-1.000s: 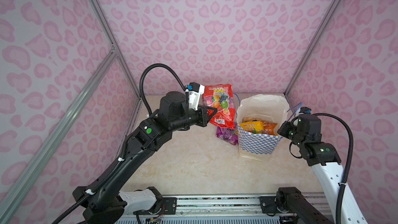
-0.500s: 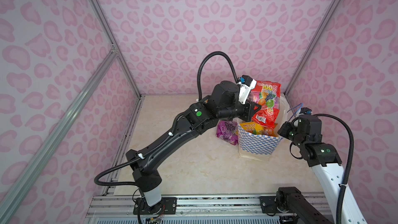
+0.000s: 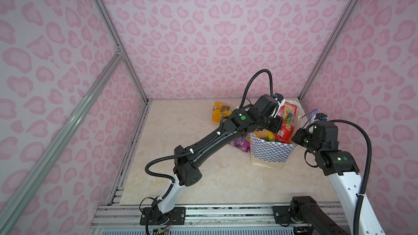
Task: Place the snacks into the paper bag
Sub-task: 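Lower the red gummy pack into the bag and open the left gripper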
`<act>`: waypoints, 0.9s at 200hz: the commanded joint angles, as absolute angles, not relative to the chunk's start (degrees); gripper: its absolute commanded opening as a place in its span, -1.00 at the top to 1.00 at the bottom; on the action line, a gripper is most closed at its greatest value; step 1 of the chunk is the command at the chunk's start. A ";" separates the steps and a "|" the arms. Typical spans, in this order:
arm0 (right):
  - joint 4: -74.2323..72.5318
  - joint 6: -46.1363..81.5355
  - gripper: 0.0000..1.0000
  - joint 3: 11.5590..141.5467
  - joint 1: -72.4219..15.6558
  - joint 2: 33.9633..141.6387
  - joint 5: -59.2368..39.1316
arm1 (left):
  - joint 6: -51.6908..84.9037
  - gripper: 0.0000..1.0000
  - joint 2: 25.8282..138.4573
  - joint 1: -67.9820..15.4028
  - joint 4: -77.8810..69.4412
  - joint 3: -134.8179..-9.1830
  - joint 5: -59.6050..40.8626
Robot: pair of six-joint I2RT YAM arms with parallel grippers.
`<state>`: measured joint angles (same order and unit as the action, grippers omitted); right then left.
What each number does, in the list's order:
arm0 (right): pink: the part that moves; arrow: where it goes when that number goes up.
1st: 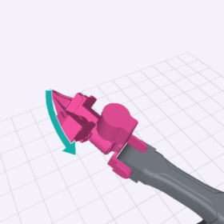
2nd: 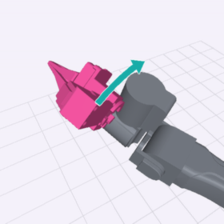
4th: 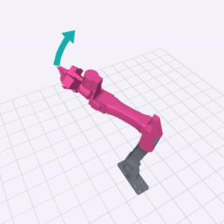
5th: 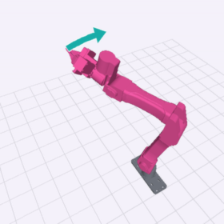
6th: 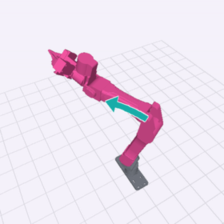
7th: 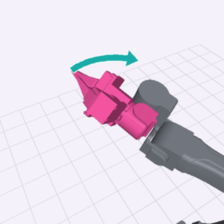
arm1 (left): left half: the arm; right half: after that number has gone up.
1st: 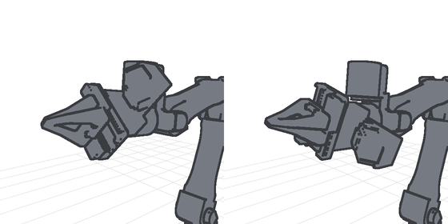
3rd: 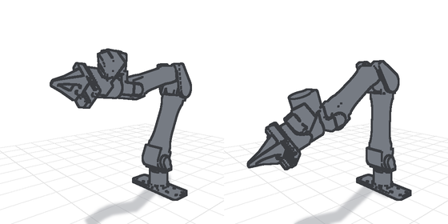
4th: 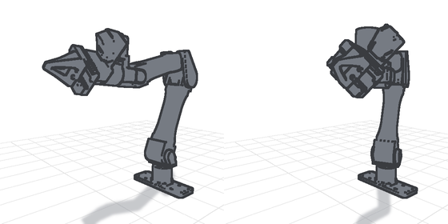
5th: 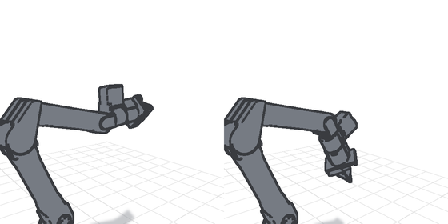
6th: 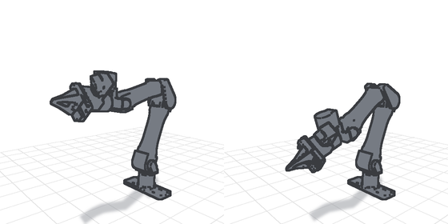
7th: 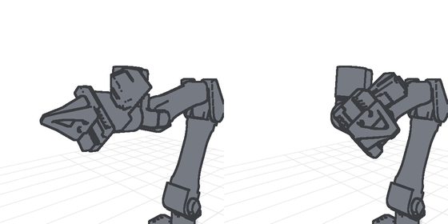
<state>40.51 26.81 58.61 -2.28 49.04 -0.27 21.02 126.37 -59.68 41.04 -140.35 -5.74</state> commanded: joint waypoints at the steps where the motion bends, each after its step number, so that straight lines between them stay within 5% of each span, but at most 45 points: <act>1: 38.76 26.81 1.00 58.69 -2.37 49.21 -1.30 | 19.64 0.87 128.63 -60.20 36.98 -141.83 -4.98; 80: 38.94 26.81 1.00 59.03 -2.29 49.57 -1.49 | 20.25 0.73 132.98 -61.99 36.05 -143.34 -5.27; 137: 39.11 26.82 1.00 59.22 -2.35 49.57 -1.51 | 20.83 -0.15 130.66 -62.14 35.84 -143.35 -5.78; 180: 39.26 26.72 1.00 59.16 -2.29 49.47 -0.99 | 20.85 -0.26 126.81 -62.09 36.70 -143.28 -5.60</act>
<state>41.23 26.76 58.78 -2.26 49.65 -0.86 21.04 132.53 -62.15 37.65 -142.82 -5.61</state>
